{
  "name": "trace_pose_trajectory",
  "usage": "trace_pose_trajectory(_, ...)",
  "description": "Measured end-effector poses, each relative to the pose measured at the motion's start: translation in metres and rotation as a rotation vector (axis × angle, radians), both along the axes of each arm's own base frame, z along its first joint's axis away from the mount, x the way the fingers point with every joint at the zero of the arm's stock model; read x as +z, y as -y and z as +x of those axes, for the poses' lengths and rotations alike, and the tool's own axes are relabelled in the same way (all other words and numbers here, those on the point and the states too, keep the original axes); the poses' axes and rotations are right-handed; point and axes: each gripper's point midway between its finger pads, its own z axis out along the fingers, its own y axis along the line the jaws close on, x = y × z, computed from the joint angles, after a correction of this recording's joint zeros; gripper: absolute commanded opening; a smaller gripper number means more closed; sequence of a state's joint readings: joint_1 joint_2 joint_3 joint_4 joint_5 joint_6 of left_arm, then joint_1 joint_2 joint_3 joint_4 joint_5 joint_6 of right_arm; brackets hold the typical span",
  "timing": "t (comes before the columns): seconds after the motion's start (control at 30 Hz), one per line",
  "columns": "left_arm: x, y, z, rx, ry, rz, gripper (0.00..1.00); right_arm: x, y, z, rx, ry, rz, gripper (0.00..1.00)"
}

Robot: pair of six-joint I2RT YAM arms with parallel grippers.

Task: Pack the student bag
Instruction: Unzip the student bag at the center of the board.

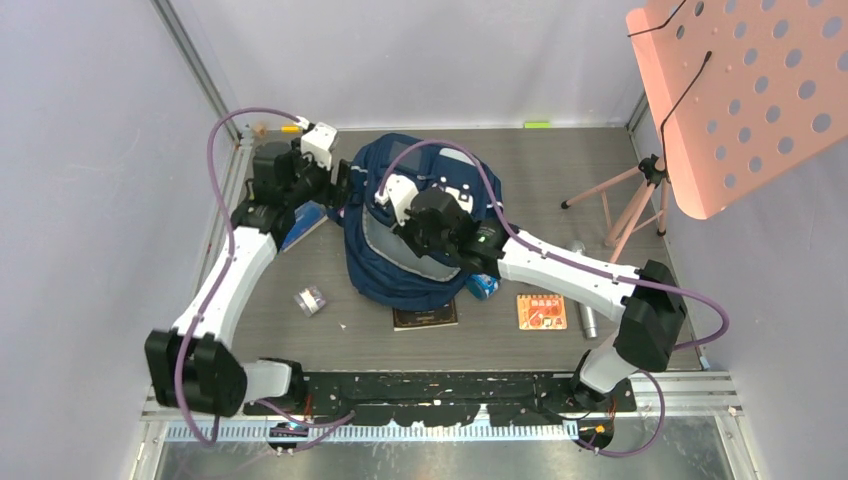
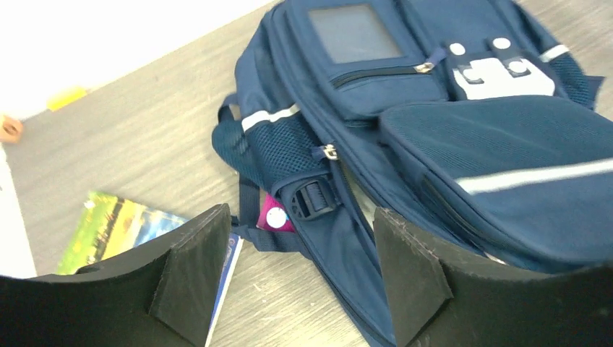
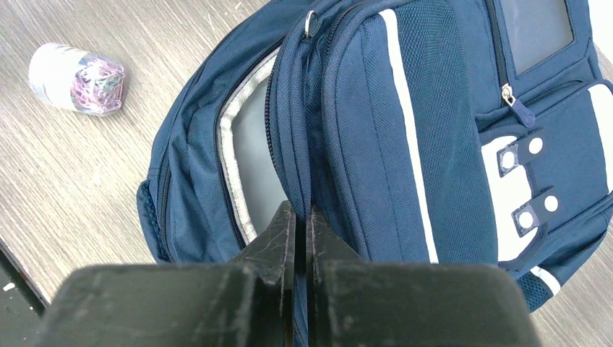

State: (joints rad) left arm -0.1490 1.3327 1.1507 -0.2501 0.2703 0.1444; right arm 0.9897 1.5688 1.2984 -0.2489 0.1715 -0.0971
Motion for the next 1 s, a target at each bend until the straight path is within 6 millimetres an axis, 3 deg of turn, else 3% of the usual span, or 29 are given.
trace_pose_trajectory(0.07,0.019,0.004,-0.015,-0.038,0.072,0.002,0.63,0.005,0.002,0.002,0.01,-0.009,0.0,0.0)
trace_pose_trajectory(0.17,0.031,0.015,-0.043,-0.114,0.149,0.03,0.72,0.012,0.004,0.005,0.03,-0.035,0.012,0.01)
trace_pose_trajectory(0.33,0.021,0.046,-0.104,-0.309,0.238,0.076,0.78,0.016,0.007,0.006,0.08,-0.092,0.043,0.0)
trace_pose_trajectory(0.4,0.017,0.055,-0.116,-0.365,0.256,0.086,0.81,0.015,0.008,0.003,0.104,-0.12,0.048,0.0)
trace_pose_trajectory(0.5,0.013,0.065,-0.123,-0.425,0.269,0.097,0.87,0.015,0.007,-0.004,0.139,-0.151,0.052,0.0)
trace_pose_trajectory(0.73,0.005,0.085,-0.122,-0.513,0.291,0.145,0.87,0.016,0.005,-0.021,0.204,-0.212,0.057,0.01)
trace_pose_trajectory(0.97,-0.003,0.106,-0.118,-0.592,0.292,0.202,0.72,0.018,0.009,-0.025,0.207,-0.221,0.055,0.0)
trace_pose_trajectory(1.0,-0.002,0.107,-0.117,-0.593,0.294,0.205,0.66,0.02,0.009,-0.025,0.207,-0.219,0.057,0.0)
